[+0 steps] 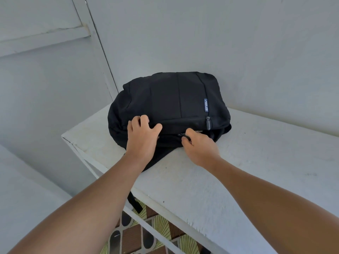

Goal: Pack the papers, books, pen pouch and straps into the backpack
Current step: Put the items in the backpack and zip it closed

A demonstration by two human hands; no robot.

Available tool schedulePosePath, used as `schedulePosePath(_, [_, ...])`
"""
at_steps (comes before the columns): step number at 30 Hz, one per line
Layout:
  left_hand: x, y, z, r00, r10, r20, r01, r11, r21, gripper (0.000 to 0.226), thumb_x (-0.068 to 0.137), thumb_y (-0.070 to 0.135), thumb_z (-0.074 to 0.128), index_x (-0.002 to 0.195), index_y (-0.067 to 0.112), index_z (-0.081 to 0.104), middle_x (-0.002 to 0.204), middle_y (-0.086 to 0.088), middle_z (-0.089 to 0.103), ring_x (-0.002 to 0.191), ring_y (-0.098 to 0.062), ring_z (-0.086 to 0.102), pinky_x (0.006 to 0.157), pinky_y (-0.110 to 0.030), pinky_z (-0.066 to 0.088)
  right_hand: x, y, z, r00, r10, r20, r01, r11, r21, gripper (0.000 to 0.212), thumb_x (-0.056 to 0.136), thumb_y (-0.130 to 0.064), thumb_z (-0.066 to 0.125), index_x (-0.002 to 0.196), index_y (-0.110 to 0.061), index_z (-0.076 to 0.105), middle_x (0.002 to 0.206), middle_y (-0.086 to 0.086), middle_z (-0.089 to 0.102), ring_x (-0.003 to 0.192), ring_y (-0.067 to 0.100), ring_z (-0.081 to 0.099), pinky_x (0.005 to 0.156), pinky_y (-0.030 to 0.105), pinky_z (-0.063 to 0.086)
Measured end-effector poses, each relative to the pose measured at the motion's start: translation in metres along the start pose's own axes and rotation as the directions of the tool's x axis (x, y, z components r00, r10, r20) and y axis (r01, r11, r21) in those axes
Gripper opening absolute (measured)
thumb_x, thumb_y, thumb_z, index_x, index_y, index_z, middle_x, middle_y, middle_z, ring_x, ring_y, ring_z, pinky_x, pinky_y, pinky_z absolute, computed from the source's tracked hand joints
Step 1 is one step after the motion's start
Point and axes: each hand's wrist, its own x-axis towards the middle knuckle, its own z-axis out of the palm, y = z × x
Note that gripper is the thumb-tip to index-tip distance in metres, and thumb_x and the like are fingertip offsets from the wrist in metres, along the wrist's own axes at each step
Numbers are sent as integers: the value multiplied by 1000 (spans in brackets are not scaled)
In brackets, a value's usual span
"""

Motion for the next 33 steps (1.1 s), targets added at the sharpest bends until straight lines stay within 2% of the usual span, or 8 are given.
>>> schedulePosePath(5, [1, -29, 6, 997, 67, 29, -69, 996, 63, 47, 69, 4, 82, 104, 15, 53, 118, -19, 41, 112, -49, 42, 93, -64, 47, -2, -3, -3, 982, -87, -165, 80, 996, -47, 30, 94, -25, 51, 70, -18, 35, 67, -3, 43, 59, 18, 40, 54, 30, 31])
schedulePosePath(8, [0, -47, 7, 1000, -13, -4, 13, 1000, 5, 49, 77, 5, 79, 108, 19, 44, 121, -22, 41, 113, -53, 46, 90, -68, 48, -7, 32, -20, 936, -159, -313, 100, 976, -195, 31, 90, -20, 59, 69, -22, 36, 69, -9, 38, 65, 19, 38, 69, 34, 39])
schedulePosePath(10, [5, -51, 6, 1000, -10, 26, 9, 999, 40, 41, 80, 7, 78, 106, 19, 49, 119, -23, 45, 113, -51, 45, 92, -69, 46, -11, 48, -27, 950, -138, -279, 93, 981, -170, 31, 93, -20, 57, 70, -23, 37, 67, -11, 38, 65, 15, 39, 84, 38, 46])
schedulePosePath(14, [1, -39, 1, 1000, -13, 8, 12, 997, 80, 37, 75, 9, 80, 105, 12, 59, 121, -21, 43, 119, -48, 42, 108, -70, 32, -13, 39, -14, 981, 70, -183, -66, 997, 30, 30, 95, -19, 51, 70, -15, 34, 67, -1, 43, 59, 17, 37, 52, 33, 29])
schedulePosePath(19, [-32, 33, 0, 977, 196, -84, -204, 974, -102, 36, 80, 20, 81, 107, 13, 58, 122, -19, 50, 128, -48, 44, 110, -61, 36, -23, 20, 3, 985, 92, -147, -82, 994, 71, 32, 94, -19, 52, 70, -15, 31, 63, 1, 42, 57, 21, 38, 53, 35, 29])
schedulePosePath(23, [-34, 36, 7, 997, 69, -43, -75, 985, -156, 30, 85, 24, 78, 108, 14, 61, 122, -16, 53, 133, -49, 42, 106, -60, 42, -36, -1, 13, 989, 38, -145, -17, 990, 141, 33, 92, -19, 54, 69, -15, 32, 57, 0, 41, 55, 27, 45, 50, 36, 29])
schedulePosePath(27, [-45, -1, 11, 994, 106, -24, -108, 992, -69, 15, 91, 23, 70, 103, 16, 63, 121, -19, 51, 132, -54, 42, 105, -66, 39, -59, -30, 32, 982, -111, -153, 129, 985, 113, 31, 94, -26, 55, 70, -17, 36, 60, -2, 43, 55, 22, 45, 49, 35, 29])
schedulePosePath(33, [-61, -43, 3, 986, 146, 82, -153, 984, 87, 27, 81, 1, 73, 102, 11, 60, 132, -22, 48, 131, -57, 42, 109, -67, 36, -67, -19, 25, 906, -329, -266, 324, 944, -62, 19, 95, -27, 57, 77, -20, 54, 79, -5, 48, 73, 19, 48, 72, 36, 40])
